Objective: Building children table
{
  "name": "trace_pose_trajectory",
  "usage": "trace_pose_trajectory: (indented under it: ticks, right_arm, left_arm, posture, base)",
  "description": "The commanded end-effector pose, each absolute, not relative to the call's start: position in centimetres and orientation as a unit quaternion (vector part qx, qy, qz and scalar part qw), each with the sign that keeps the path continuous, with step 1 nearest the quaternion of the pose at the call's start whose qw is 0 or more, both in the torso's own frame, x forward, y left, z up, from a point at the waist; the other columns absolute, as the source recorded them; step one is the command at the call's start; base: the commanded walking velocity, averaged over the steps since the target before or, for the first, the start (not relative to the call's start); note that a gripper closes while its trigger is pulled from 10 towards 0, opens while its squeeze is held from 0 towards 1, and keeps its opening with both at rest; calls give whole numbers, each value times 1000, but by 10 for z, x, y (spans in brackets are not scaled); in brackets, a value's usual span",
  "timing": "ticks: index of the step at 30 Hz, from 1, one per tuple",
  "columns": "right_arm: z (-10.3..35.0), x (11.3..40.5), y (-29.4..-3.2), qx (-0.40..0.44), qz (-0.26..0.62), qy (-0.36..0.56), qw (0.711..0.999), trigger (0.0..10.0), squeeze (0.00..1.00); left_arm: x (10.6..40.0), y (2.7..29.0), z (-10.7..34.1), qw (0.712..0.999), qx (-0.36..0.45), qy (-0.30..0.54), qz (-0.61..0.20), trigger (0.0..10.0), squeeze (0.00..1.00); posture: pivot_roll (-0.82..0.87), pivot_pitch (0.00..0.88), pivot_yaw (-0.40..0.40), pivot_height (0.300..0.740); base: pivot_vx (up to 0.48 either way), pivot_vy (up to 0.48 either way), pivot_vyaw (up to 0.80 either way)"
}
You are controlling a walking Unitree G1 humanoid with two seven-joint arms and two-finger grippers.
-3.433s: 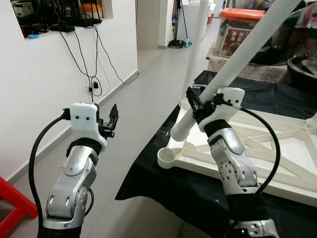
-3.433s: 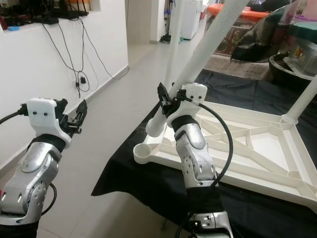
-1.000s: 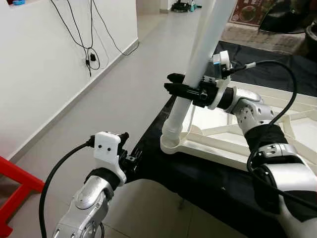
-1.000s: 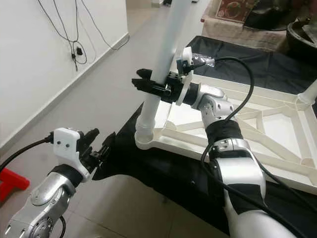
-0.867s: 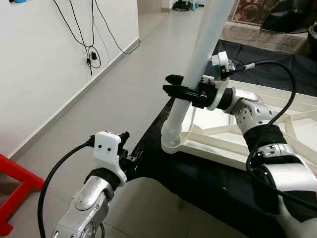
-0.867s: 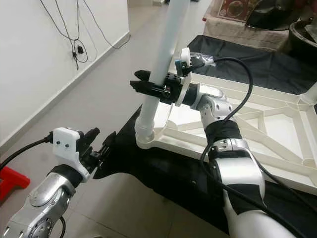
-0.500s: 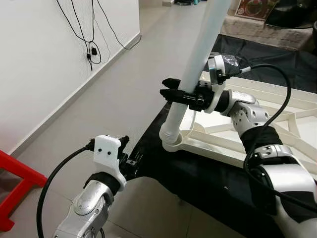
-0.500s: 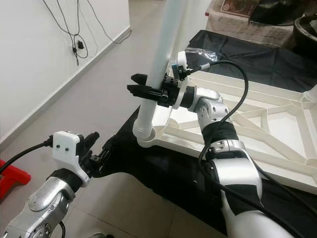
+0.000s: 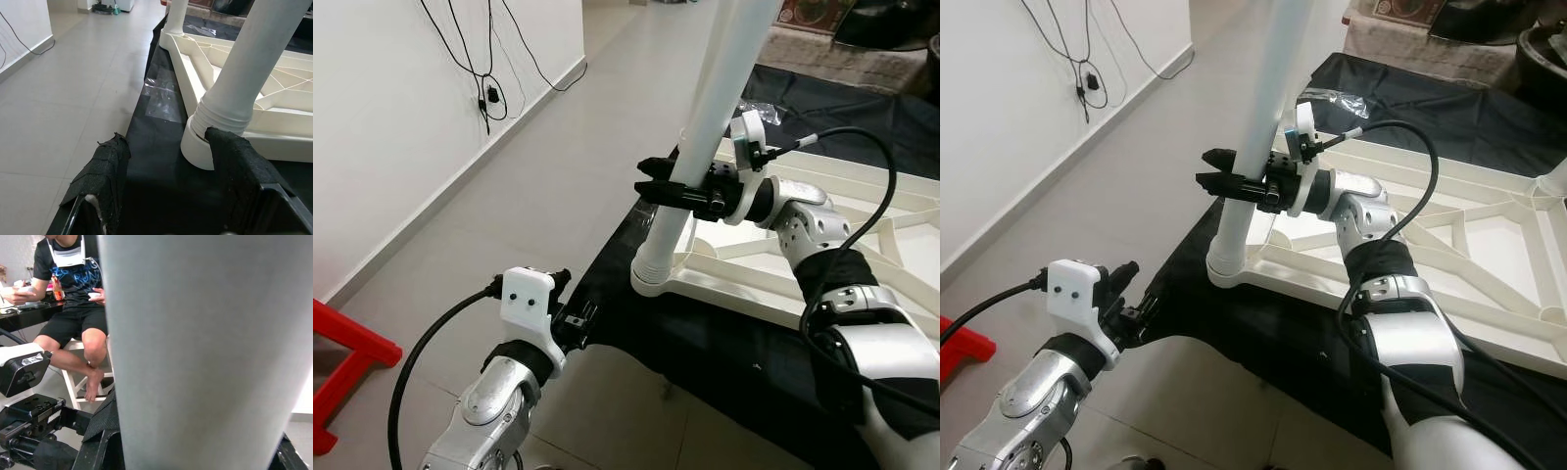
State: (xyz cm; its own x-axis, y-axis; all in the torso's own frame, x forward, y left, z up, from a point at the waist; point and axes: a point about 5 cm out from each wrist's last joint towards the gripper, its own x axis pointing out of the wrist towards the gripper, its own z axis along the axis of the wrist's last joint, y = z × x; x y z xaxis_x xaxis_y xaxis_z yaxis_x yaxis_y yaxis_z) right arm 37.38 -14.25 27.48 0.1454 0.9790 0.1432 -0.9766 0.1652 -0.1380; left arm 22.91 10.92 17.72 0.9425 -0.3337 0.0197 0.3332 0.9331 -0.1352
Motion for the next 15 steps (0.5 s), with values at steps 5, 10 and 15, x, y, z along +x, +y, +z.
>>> trace_pose_trajectory:
  ticks: [5, 10, 15]
  right_arm:
    - [256, 371, -143, -12, 663, -62, 746, 10000, 0]
    - [254, 369, -138, -21, 681, -53, 730, 10000, 0]
    - [253, 366, -130, -42, 705, -42, 707, 10000, 0]
  left_arm:
    - [226, 109, 176, 982, -68, 9, -175, 10000, 0]
    - [226, 109, 176, 982, -68, 8, -174, 10000, 0]
    - [226, 108, 177, 982, -70, 7, -173, 10000, 0]
  posture:
    - [97, 225, -30, 740]
    - [98, 223, -29, 740]
    - [95, 219, -33, 740]
  base:
    - [0, 0, 0]
    - [0, 0, 0]
    - [0, 0, 0]
